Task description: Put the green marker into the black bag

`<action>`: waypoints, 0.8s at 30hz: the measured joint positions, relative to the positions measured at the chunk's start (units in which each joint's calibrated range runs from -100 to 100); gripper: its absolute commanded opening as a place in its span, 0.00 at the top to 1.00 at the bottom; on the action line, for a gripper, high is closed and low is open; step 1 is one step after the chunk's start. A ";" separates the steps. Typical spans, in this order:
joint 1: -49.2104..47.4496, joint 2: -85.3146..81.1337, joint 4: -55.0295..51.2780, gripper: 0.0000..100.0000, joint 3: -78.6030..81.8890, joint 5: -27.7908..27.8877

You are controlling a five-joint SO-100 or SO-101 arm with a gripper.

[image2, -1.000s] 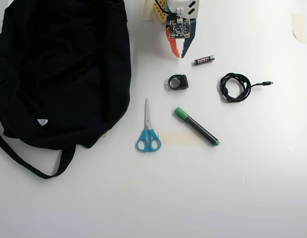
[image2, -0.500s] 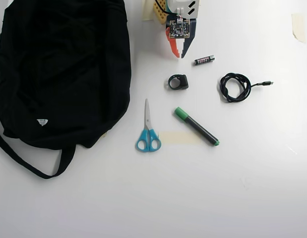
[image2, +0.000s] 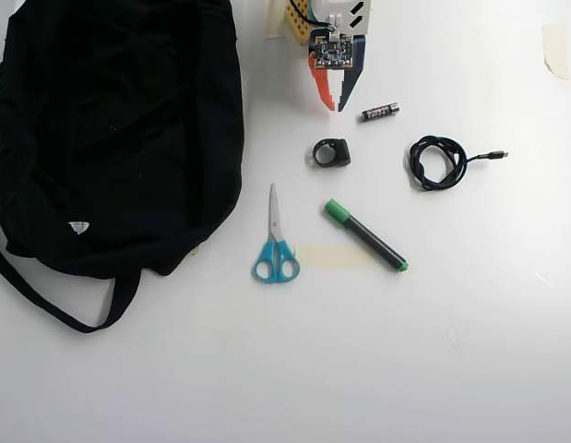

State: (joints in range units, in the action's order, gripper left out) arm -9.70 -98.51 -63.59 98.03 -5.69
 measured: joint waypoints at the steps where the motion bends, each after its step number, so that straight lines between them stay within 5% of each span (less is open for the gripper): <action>1: -0.15 0.00 1.63 0.97 0.00 0.00; 12: -0.51 2.32 7.81 0.97 -6.60 -0.15; 24: -0.51 24.74 21.55 0.97 -23.51 -0.15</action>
State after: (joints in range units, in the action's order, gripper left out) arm -10.21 -73.77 -42.04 74.53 -5.84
